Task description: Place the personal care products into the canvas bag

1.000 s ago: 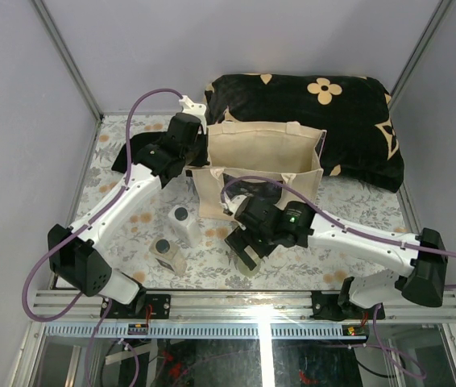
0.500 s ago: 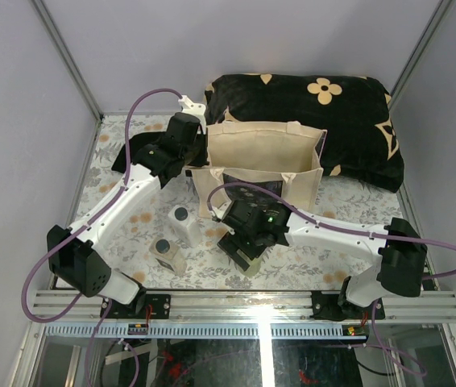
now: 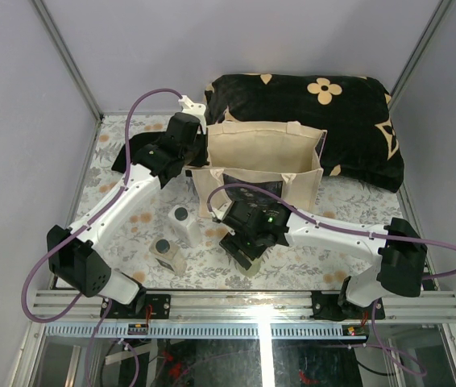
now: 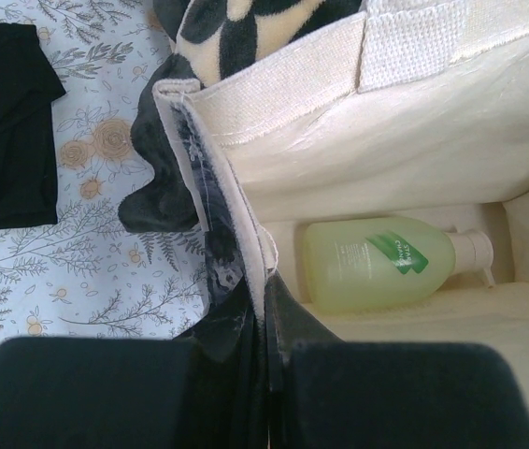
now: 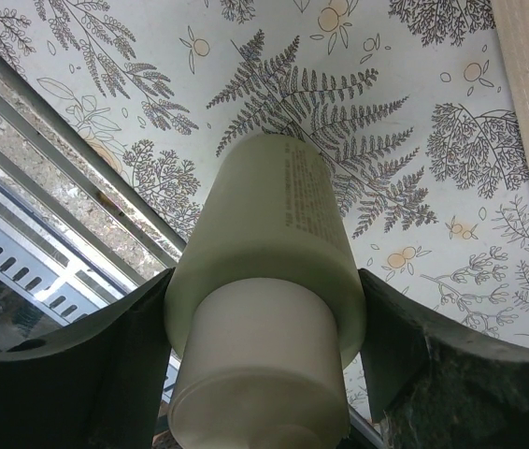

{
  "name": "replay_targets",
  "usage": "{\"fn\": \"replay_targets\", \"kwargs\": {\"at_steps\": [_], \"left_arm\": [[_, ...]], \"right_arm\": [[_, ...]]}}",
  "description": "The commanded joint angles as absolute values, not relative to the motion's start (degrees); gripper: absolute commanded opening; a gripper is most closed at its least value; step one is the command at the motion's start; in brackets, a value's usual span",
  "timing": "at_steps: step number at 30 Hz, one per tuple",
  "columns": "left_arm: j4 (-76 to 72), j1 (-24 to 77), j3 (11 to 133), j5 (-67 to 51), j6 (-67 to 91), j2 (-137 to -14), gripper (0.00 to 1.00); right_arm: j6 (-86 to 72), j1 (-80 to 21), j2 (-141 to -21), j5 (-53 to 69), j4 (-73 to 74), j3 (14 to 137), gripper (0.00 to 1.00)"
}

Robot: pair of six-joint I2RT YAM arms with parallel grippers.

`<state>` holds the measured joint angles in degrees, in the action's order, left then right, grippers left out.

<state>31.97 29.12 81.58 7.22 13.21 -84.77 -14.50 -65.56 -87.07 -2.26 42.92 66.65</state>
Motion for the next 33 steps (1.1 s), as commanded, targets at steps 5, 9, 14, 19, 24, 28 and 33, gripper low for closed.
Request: {"fn": "replay_targets", "kwargs": {"at_steps": [5, 9, 14, 19, 24, 28, 33], "left_arm": [[28.0, 28.3, 82.7, 7.8, 13.2, -83.0, 0.00], [27.8, 28.3, 81.4, 7.8, 13.7, -82.7, 0.00], [27.4, 28.3, 79.8, 7.9, 14.1, -82.3, 0.00], [27.2, 28.3, 79.6, 7.8, 14.1, -82.2, 0.00], [27.2, 28.2, 79.9, 7.6, 13.9, -82.5, 0.00], [27.2, 28.3, 79.7, 7.3, 14.0, -82.5, 0.00], [27.2, 28.2, 79.5, 7.1, 13.9, -82.3, 0.00]], "right_arm": [[-14.7, -66.0, -84.3, -8.1, 48.7, 72.1, 0.00], [-16.3, -65.9, -83.8, -13.2, 55.9, 81.5, 0.00], [-17.4, -66.0, -84.0, -19.1, 64.3, 97.7, 0.00], [-19.3, -65.7, -89.9, -23.5, 75.4, 120.9, 0.00], [-20.7, -65.2, -98.3, -25.4, 82.9, 145.0, 0.00], [-20.5, -63.5, -94.8, -29.6, 75.5, 138.4, 0.00], [-16.6, -63.3, -89.9, -33.7, 63.0, 130.6, 0.00]]}}
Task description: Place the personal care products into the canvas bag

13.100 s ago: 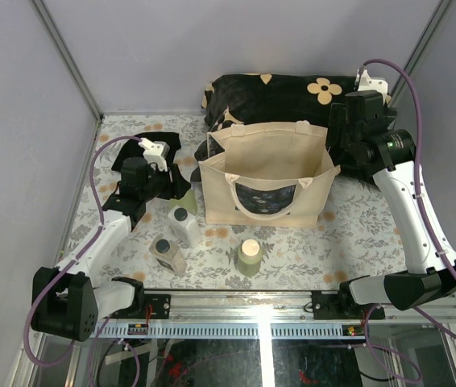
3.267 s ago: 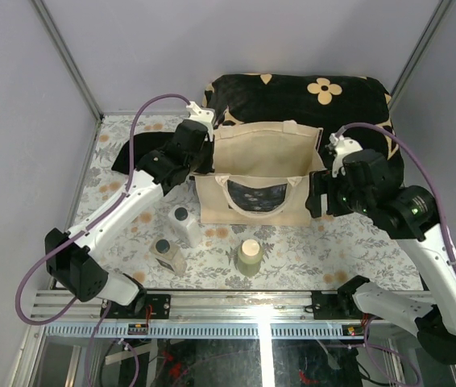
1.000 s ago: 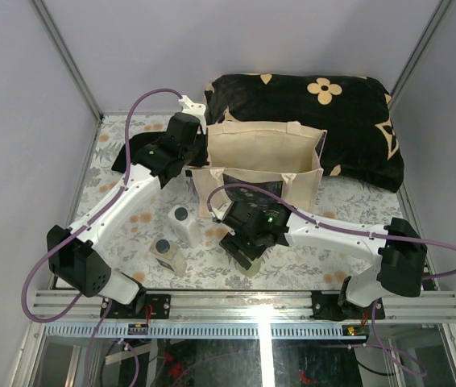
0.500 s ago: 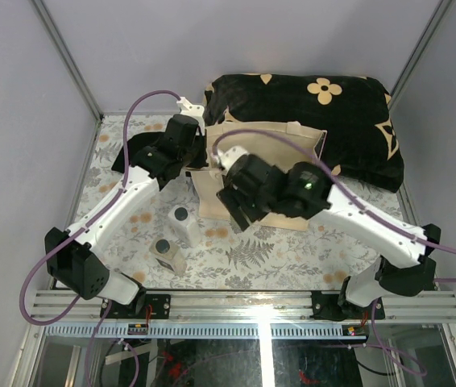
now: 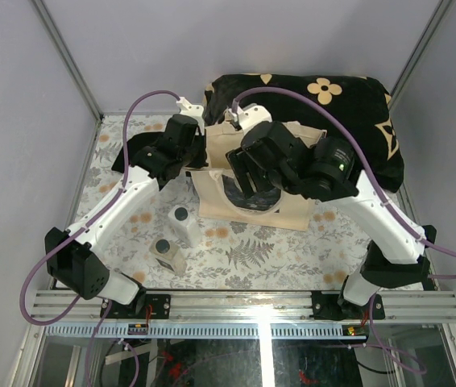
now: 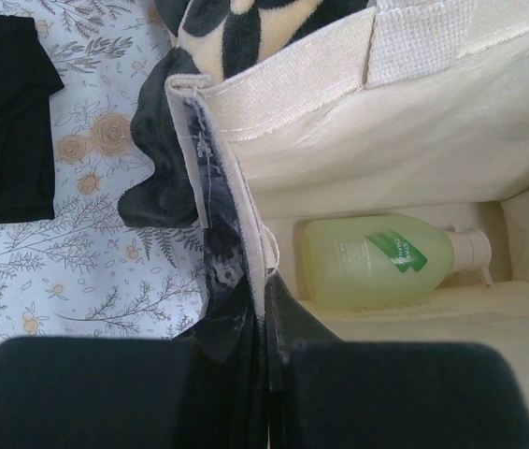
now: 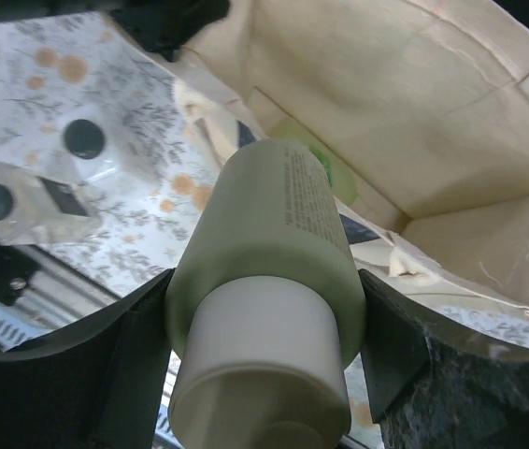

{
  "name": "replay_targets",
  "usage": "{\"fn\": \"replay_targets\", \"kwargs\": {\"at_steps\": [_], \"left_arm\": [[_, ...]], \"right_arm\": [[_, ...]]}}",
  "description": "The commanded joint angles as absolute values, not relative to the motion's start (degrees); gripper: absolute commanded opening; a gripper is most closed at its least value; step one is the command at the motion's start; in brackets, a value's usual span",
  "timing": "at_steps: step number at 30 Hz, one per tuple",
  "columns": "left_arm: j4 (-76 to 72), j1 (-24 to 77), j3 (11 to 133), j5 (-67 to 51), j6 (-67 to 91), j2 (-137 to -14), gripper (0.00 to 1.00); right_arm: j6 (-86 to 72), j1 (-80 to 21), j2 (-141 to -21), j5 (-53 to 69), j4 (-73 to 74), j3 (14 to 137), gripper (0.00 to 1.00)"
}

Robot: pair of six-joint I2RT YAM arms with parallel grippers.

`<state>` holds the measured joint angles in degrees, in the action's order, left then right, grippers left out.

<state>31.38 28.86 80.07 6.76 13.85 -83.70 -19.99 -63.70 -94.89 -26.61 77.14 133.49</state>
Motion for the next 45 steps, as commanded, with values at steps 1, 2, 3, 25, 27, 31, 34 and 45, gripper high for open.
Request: {"fn": "replay_targets", "kwargs": {"at_steps": [1, 2, 3, 25, 27, 31, 34, 45], "left_arm": [[27.2, 28.2, 79.4, 6.9, 13.9, -82.3, 0.00], [27.2, 28.2, 79.4, 6.8, 14.0, -82.4, 0.00], [27.2, 28.2, 79.4, 6.6, 14.0, -82.4, 0.00], [26.9, 28.2, 80.8, 4.6, 13.7, -82.8, 0.00], [26.6, 28.3, 80.9, 3.8, 13.7, -82.7, 0.00], [26.4, 28.2, 81.2, 3.0, 13.7, -82.9, 0.00], [26.3, 28.2, 81.2, 2.7, 13.6, -82.7, 0.00], [24.5, 28.2, 79.9, 1.0, 14.5, -80.3, 0.00]], "right_arm": [[-15.4, -63.3, -89.0, -35.2, 60.3, 129.2, 0.00], [-13.9, -63.3, -88.2, -36.8, 57.6, 127.5, 0.00], [-12.5, -63.3, -87.6, -38.5, 55.3, 125.5, 0.00], [-7.6, -54.7, -85.7, -35.3, 39.6, 115.1, 0.00], [-7.5, -52.9, -86.0, -33.2, 38.2, 113.8, 0.00], [-8.3, -48.7, -87.7, -27.7, 37.0, 112.3, 0.00], [-9.8, -45.7, -90.1, -21.9, 37.2, 111.5, 0.00], [-14.6, -42.8, -100.9, -13.5, 43.6, 112.4, 0.00]]}}
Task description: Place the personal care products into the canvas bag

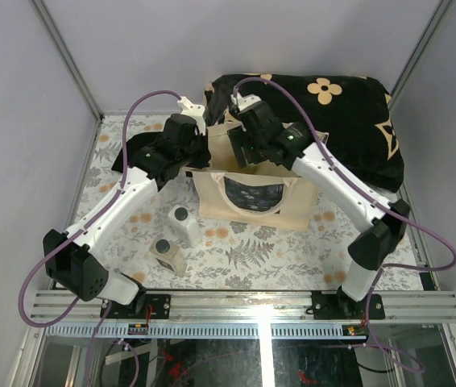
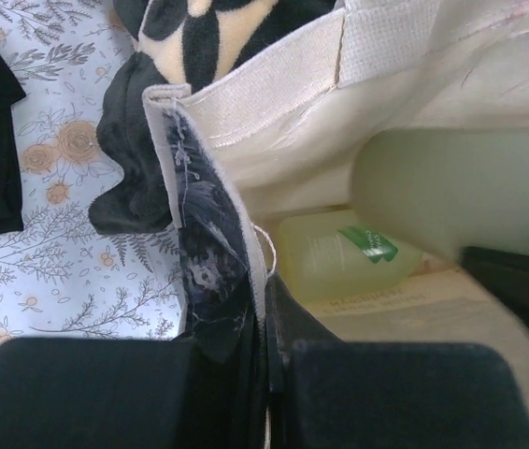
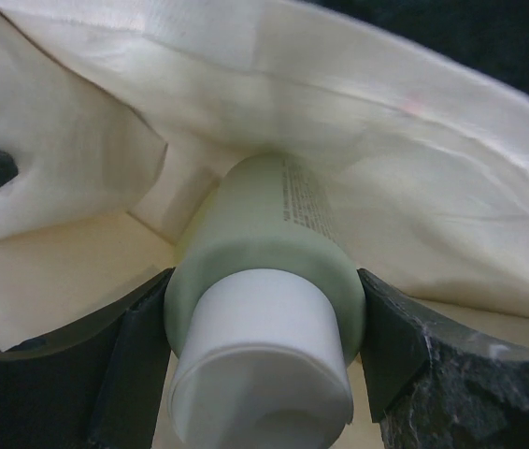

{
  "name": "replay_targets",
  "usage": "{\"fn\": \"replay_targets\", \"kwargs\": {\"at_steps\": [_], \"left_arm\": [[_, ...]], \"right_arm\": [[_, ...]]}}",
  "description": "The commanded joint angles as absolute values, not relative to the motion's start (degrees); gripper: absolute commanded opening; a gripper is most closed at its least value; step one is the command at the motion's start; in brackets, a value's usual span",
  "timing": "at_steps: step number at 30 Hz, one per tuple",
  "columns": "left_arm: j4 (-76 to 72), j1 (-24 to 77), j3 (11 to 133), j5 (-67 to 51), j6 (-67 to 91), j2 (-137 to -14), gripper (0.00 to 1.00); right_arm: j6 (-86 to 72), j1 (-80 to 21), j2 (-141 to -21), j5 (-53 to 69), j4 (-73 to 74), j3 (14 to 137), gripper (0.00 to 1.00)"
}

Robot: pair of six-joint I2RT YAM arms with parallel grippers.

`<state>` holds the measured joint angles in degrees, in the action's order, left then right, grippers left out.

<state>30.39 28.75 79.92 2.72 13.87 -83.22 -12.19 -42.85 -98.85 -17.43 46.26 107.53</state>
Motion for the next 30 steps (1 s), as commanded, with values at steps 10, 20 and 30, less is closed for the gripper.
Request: {"fn": "replay_targets", "kwargs": {"at_steps": [10, 20, 30], "left_arm": [[23.7, 28.3, 79.8, 0.7, 14.8, -79.2, 0.00], [23.5, 28.3, 79.6, 0.3, 14.9, -80.1, 0.00], [23.1, 28.3, 78.8, -0.3, 15.8, -80.3, 0.00]], "right_arm": [[-14.9, -42.8, -106.0, -11.5, 46.4, 111.2, 0.04], [-14.1, -42.8, -105.7, -10.4, 44.6, 106.7, 0.59], [-14.1, -42.9, -105.8, -9.6, 44.7, 105.7, 0.86]]}}
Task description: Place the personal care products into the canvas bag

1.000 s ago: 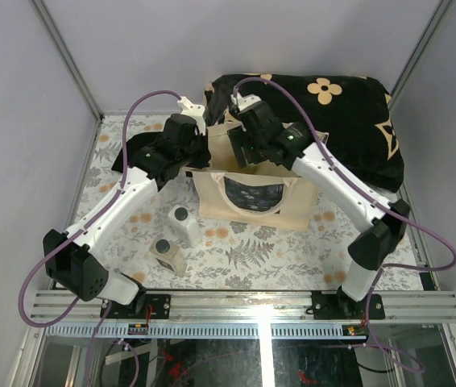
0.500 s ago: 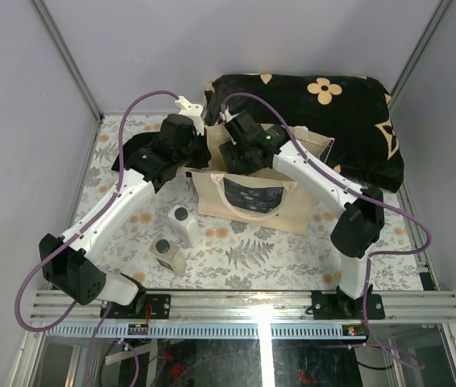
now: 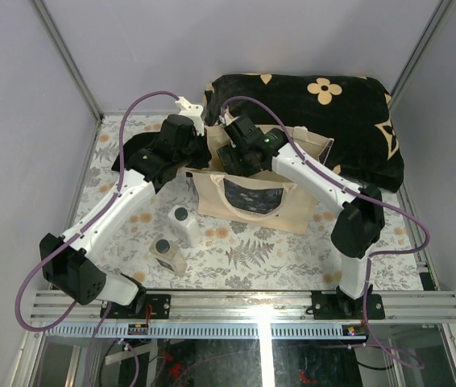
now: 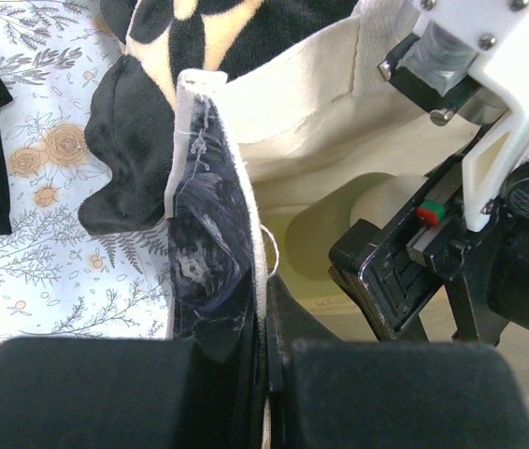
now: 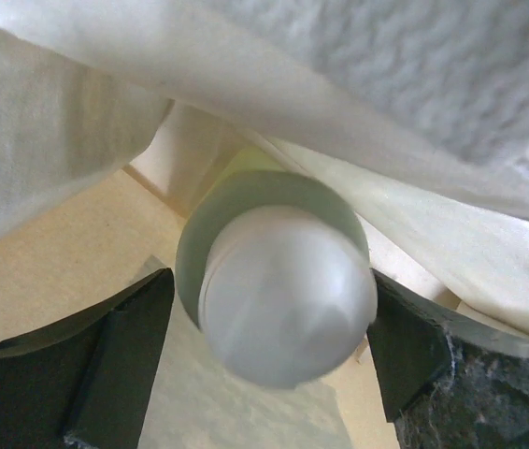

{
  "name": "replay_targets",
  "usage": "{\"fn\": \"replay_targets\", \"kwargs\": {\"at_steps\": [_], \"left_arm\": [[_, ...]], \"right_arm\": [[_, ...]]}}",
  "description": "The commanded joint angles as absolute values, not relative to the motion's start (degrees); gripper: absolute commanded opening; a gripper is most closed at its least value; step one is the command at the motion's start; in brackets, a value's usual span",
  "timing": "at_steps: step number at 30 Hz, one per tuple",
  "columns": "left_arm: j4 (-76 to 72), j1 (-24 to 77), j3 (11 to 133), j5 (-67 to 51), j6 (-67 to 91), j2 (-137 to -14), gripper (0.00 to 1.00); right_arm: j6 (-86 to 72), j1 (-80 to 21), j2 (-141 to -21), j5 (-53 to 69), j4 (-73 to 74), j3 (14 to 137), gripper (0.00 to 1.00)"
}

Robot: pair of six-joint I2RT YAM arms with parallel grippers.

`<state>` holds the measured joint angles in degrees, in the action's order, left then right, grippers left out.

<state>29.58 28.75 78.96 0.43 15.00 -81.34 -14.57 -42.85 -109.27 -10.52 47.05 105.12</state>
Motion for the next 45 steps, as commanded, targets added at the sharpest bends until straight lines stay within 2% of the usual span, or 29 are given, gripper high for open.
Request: {"fn": "replay_targets", "kwargs": {"at_steps": [1, 7, 14, 19, 22, 31, 37, 45], "left_arm": [[23.1, 28.3, 78.8, -0.2, 15.8, -80.2, 0.00], [23.2, 28.3, 78.8, 0.0, 15.6, -80.5, 0.00], [23.4, 28.3, 79.8, 0.1, 15.7, -82.3, 0.00], [23.6, 28.3, 81.3, 0.5, 15.3, -84.7, 0.00], [23.9, 28.3, 82.3, 1.7, 14.7, -86.1, 0.00], [22.7, 28.2, 84.7, 2.9, 13.9, -90.3, 0.00], [23.3, 28.0, 87.9, 3.5, 13.5, -91.6, 0.00], [24.6, 27.1, 91.1, 4.7, 13.7, -91.8, 0.00]], "right_arm": [[-14.1, -42.9, -106.0, -9.6, 44.8, 105.9, 0.89], [-14.1, -42.9, -106.0, -10.3, 46.3, 108.8, 0.97], [-12.9, -42.9, -101.5, -17.8, 51.8, 118.5, 1.00], [-12.7, -42.8, -96.0, -21.5, 55.2, 119.5, 1.00], [-13.5, -43.0, -90.9, -20.6, 56.4, 114.3, 1.00], [-10.7, -48.8, -73.8, -12.2, 47.3, 87.6, 1.00], [-9.2, -56.9, -72.7, -11.5, 42.2, 79.2, 1.00], [-6.4, -59.3, -74.4, -6.2, 32.9, 73.8, 1.00]]}}
